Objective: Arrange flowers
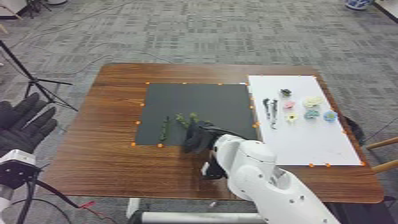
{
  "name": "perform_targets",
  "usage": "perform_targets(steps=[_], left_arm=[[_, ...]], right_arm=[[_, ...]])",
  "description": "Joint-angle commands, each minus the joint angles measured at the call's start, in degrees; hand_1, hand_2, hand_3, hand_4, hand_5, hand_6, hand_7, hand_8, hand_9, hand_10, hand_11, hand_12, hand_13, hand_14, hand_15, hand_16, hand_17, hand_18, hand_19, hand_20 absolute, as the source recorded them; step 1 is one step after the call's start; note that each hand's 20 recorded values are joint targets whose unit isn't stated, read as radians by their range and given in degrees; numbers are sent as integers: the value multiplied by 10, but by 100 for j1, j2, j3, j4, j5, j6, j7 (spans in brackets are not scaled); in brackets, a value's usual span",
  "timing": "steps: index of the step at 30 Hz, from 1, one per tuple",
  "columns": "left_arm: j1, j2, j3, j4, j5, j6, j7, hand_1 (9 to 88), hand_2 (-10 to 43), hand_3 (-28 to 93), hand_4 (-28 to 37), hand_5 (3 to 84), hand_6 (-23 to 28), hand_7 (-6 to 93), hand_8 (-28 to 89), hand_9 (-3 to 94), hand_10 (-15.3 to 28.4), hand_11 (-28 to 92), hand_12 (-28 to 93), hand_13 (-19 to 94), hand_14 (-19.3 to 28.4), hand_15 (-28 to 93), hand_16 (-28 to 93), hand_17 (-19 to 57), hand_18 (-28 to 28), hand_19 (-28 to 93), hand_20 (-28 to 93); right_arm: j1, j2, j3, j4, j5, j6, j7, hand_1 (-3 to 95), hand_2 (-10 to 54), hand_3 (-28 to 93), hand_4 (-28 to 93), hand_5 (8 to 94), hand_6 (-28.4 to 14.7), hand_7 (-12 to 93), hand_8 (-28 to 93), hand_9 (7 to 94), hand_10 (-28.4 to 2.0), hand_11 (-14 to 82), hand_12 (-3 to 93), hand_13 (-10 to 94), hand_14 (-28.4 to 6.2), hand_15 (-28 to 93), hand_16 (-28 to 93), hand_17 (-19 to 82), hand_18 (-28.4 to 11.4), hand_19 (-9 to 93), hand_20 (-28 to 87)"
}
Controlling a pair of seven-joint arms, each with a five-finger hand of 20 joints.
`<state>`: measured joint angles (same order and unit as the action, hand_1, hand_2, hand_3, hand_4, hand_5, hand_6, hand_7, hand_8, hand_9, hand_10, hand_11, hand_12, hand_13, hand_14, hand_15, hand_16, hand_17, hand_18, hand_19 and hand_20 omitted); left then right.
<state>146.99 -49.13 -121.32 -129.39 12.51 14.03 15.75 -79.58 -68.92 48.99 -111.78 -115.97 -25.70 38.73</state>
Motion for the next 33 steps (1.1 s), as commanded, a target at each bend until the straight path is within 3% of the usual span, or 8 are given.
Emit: perform_targets(steps=[1,9,18,20,24,28,31,33], left_arm=[[-49,-157,21,-34,92,-8,-122,253,148,689,-274,355,72,79,-55,279,115,85,152,210,131,162,6,-35,107,136,117],[106,-4,10,-45,-62,23,82,253,148,689,-273,355,72,79,-55,279,115,85,151,209,132,162,6,-35,107,137,116],[121,-26,-10,-61,-78,18,128,252,148,690,-272,355,72,79,-55,279,115,85,152,209,132,162,5,-35,107,136,116],[71,-84,-4,-59,-37,-9,96,252,148,690,-272,355,72,78,-55,279,115,85,152,209,132,161,5,-35,107,137,116],[38,-73,-74,-56,-17,-23,110,252,147,691,-273,354,72,79,-55,279,115,84,152,209,132,162,6,-35,108,136,116],[103,-105,-240,-85,7,-52,153,252,147,690,-274,355,72,79,-55,279,115,84,152,209,132,162,5,-35,107,136,116],[221,-153,-351,-104,-35,-64,232,251,146,691,-274,355,72,79,-55,279,115,85,153,209,132,163,6,-35,108,136,116],[302,-245,-430,-164,-53,-93,206,250,144,693,-272,355,72,79,-55,279,115,85,153,209,132,163,6,-35,108,136,116]], right_arm=[[-27,49,35,-97,-33,11,-53,373,-53,776,-194,541,-80,134,-100,425,-265,401,283,320,-284,781,424,208,-284,795,473],[-135,146,176,-269,-2,174,-258,351,-94,768,-196,540,-36,166,-123,394,-277,400,305,304,-284,774,444,191,-284,775,463],[-320,279,502,-590,-84,631,-451,340,-95,746,-207,601,-12,155,-132,341,-284,402,341,278,-284,765,481,182,-284,761,472],[-382,420,718,-633,-168,957,-403,333,-95,746,-210,573,-27,164,-125,341,-284,400,342,280,-284,765,480,183,-284,761,474],[-709,964,1385,-715,-281,1860,-307,325,-95,740,-212,451,-87,190,-109,347,-284,306,278,280,-284,757,445,187,-284,762,473],[-1288,1541,2173,-872,-554,2519,-45,339,-95,757,-218,468,-95,169,-105,363,-282,264,223,259,-284,727,356,179,-284,758,453],[-1468,1768,2561,-737,-765,2424,254,342,-95,756,-220,478,-96,163,-103,377,-279,247,211,263,-284,728,335,184,-284,761,450],[-1626,1851,2829,-707,-1166,1825,310,335,-95,744,-223,482,-101,151,-103,390,-278,230,201,271,-284,727,323,187,-284,763,447]])
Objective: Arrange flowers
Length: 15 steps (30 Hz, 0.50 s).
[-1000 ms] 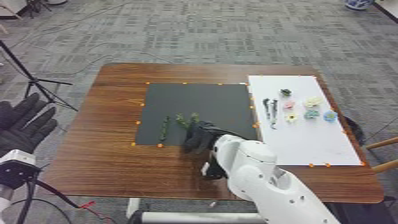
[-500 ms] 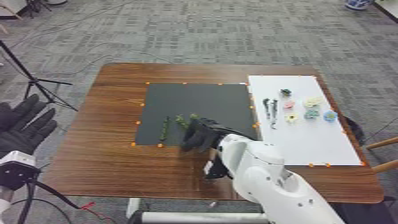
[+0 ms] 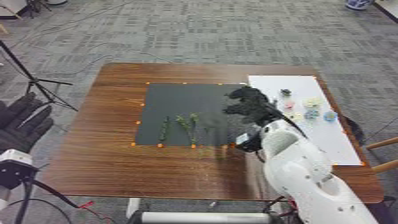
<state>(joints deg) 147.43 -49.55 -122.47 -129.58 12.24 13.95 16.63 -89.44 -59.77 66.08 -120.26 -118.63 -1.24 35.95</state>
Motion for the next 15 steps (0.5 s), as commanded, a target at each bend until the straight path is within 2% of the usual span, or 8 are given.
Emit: perform_targets(steps=[1,6,8,9,10,11,12,15], left_arm=[[318,-232,-333,-165,2,-77,123,250,143,693,-272,355,72,79,-55,279,115,85,153,210,132,163,5,-35,108,136,116],[496,-311,-365,-205,-66,-21,225,249,139,693,-272,355,71,79,-55,280,114,83,152,211,133,161,6,-35,108,134,116],[470,-347,-343,-232,-45,-88,189,249,139,692,-273,355,71,79,-55,281,114,83,152,211,133,160,6,-35,108,134,116],[411,-176,-131,-102,-105,-26,383,249,139,692,-274,355,71,79,-55,281,114,83,152,211,133,160,6,-35,108,134,116],[440,-94,-79,-77,-158,-27,470,249,139,692,-274,355,71,79,-55,281,114,83,153,211,133,160,6,-35,108,134,116],[493,-118,-94,-99,-211,-35,502,248,139,693,-274,355,71,79,-55,281,114,83,153,211,133,161,7,-35,108,134,117],[504,-206,-183,-188,-191,-32,392,248,139,693,-274,355,72,79,-54,281,114,84,153,211,133,161,7,-35,108,134,117],[629,-305,-214,-243,-153,-45,396,248,139,692,-275,356,72,80,-54,282,115,84,153,212,134,165,9,-34,108,135,118]], right_arm=[[-741,982,1208,159,-934,-645,538,325,-95,733,-225,480,-110,130,-100,403,-279,204,190,273,-284,724,314,188,-284,764,444],[-691,968,1028,372,-856,-320,499,306,-95,693,-256,511,-135,92,-85,487,-251,196,185,325,-272,724,299,210,-284,779,447],[-560,949,796,494,-1002,-122,516,310,-95,689,-269,525,-135,94,-85,506,-238,213,191,344,-264,733,307,216,-284,787,448],[-485,925,691,542,-1027,-82,546,315,-95,686,-273,532,-133,95,-86,514,-233,219,192,350,-261,735,311,218,-284,790,449],[-411,918,561,590,-1072,-15,613,320,-95,682,-276,541,-131,97,-86,523,-229,226,194,358,-259,738,317,222,-284,795,451],[-345,890,455,624,-1140,-11,687,323,-95,676,-278,549,-130,98,-87,528,-227,230,195,365,-258,742,323,226,-284,801,454],[-292,884,353,652,-1255,24,724,321,-95,668,-279,554,-129,100,-87,533,-227,233,195,372,-259,746,331,230,-284,807,458],[-92,854,52,817,-1566,144,782,319,-95,639,-282,570,-127,102,-89,547,-229,245,203,386,-264,755,358,241,-284,820,472]])
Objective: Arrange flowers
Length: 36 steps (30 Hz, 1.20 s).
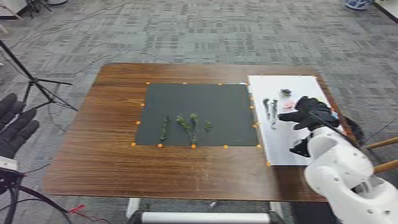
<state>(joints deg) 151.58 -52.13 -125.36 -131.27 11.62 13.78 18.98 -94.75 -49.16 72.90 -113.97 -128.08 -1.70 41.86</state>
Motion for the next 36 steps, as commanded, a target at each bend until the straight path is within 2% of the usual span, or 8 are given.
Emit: perform_targets(steps=[1,4,8,11,15,25,31,36], left_arm=[[186,-41,75,-68,-119,1,133,247,139,693,-274,356,72,81,-55,282,116,84,153,213,134,166,9,-34,108,135,118],[276,-73,55,-88,-137,-30,167,247,139,693,-274,357,72,80,-55,283,116,85,153,213,132,167,8,-34,108,134,119],[155,-34,110,-65,-99,0,90,248,139,692,-275,357,73,80,-55,283,116,85,153,214,133,169,8,-33,108,135,120],[160,-52,100,-69,-100,30,104,247,139,693,-275,358,73,80,-55,283,116,86,153,213,134,170,8,-33,108,135,120],[131,-25,120,-55,-112,32,106,248,139,692,-275,358,73,80,-55,283,116,87,153,213,134,170,7,-33,108,134,120],[110,-84,124,-60,-58,12,47,248,140,692,-276,358,73,80,-55,283,116,87,152,213,134,171,6,-33,109,135,120],[76,-16,142,-26,-82,31,-3,249,140,692,-276,357,73,80,-55,283,115,88,152,213,133,171,6,-33,109,136,120],[49,-9,157,-14,-80,6,-32,248,140,693,-276,357,73,80,-55,283,116,87,151,213,134,172,5,-34,109,137,120]], right_arm=[[538,-255,-692,267,-634,66,186,317,-95,636,-282,575,-127,102,-89,551,-230,254,210,389,-264,759,368,244,-284,824,477],[934,-389,-931,543,-584,-290,403,323,-95,616,-282,582,-127,100,-88,553,-231,268,220,395,-266,760,391,248,-284,825,487],[1365,-452,-1301,898,-975,-351,633,327,-95,596,-283,580,-140,87,-87,547,-242,269,221,390,-277,760,404,248,-284,825,500],[1661,-576,-1419,1133,-810,-684,676,327,-95,600,-283,586,-145,80,-85,547,-246,268,221,392,-280,761,403,250,-284,827,510],[1908,-594,-1622,1418,-823,-685,695,335,-95,592,-283,588,-147,76,-84,547,-247,267,221,392,-282,762,402,253,-284,827,520],[2062,-589,-1975,1660,-1128,-1036,695,410,-95,591,-283,635,-124,111,-88,590,-229,297,233,431,-268,765,410,265,-284,837,540],[2120,-661,-2058,1823,-1076,-1204,778,406,-95,567,-283,639,-127,104,-86,593,-233,292,235,434,-270,762,420,270,-284,848,578],[2111,-746,-2122,2012,-990,-1027,832,424,-95,587,-282,632,-116,142,-68,612,-230,269,219,464,-259,752,418,287,-284,849,585]])
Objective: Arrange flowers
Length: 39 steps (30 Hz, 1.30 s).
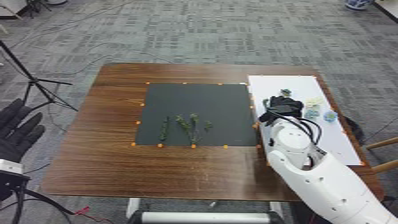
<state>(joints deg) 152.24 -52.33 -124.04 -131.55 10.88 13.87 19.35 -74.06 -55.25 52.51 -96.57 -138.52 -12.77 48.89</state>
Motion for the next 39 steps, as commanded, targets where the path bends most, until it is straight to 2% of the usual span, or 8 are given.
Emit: perform_targets(steps=[1,5,11,16,21,29,35,39], left_arm=[[-17,1,24,8,3,-2,-78,249,140,693,-276,357,73,80,-55,283,116,87,152,213,133,171,5,-34,109,137,120],[-11,-6,10,4,6,2,-74,249,141,692,-276,357,73,79,-55,282,116,87,152,213,133,173,5,-34,109,137,120],[-28,-16,24,8,-4,-8,-58,248,141,693,-276,358,74,79,-55,283,117,87,152,213,133,173,5,-34,109,137,120],[-31,7,70,10,-46,9,-20,248,141,693,-276,358,74,80,-55,282,116,87,152,213,134,174,5,-34,109,138,120],[12,-16,61,-12,-50,3,-12,248,141,693,-276,358,74,80,-55,283,118,86,152,212,134,174,4,-34,109,138,119],[84,-34,44,-30,-61,-28,6,248,141,692,-276,358,75,80,-55,282,119,87,152,212,134,174,4,-35,110,140,119],[49,-106,16,-39,-1,-30,-67,248,141,692,-276,358,75,80,-54,283,120,88,152,213,134,174,4,-36,110,140,118],[84,-18,19,-18,-67,-5,3,248,141,692,-276,358,75,80,-55,282,120,88,152,213,133,174,5,-36,110,141,118]], right_arm=[[29,-139,-92,281,80,118,130,431,-95,641,-281,614,-104,199,-62,633,-218,256,212,483,-251,747,421,302,-284,853,579],[-6,-167,-106,338,92,122,139,473,-95,714,-281,602,-84,319,-98,698,-190,255,221,544,-221,731,453,321,-284,858,566],[-3,-225,-91,360,324,-116,134,526,-95,686,-282,610,-71,354,-102,774,-149,207,284,598,-184,717,486,347,-284,867,567],[-66,-241,-67,357,458,33,138,634,-95,549,-282,618,-39,413,122,858,-104,109,392,655,-154,698,507,371,-284,875,566],[-151,-195,-42,301,539,616,168,623,-95,625,-280,693,-14,457,151,927,-80,115,440,725,-124,676,505,408,-284,892,546],[-333,-137,268,-79,681,1141,162,620,-95,680,-253,728,-7,461,161,937,-71,161,447,761,-111,668,502,430,-284,904,533],[-688,47,676,-978,1237,1940,97,618,-95,684,-245,728,-8,462,163,937,-70,169,447,765,-111,667,503,433,-284,907,530],[-859,145,753,-1429,1595,2243,-96,619,-95,682,-245,728,-8,461,164,937,-71,169,447,766,-111,667,504,434,-284,909,528]])
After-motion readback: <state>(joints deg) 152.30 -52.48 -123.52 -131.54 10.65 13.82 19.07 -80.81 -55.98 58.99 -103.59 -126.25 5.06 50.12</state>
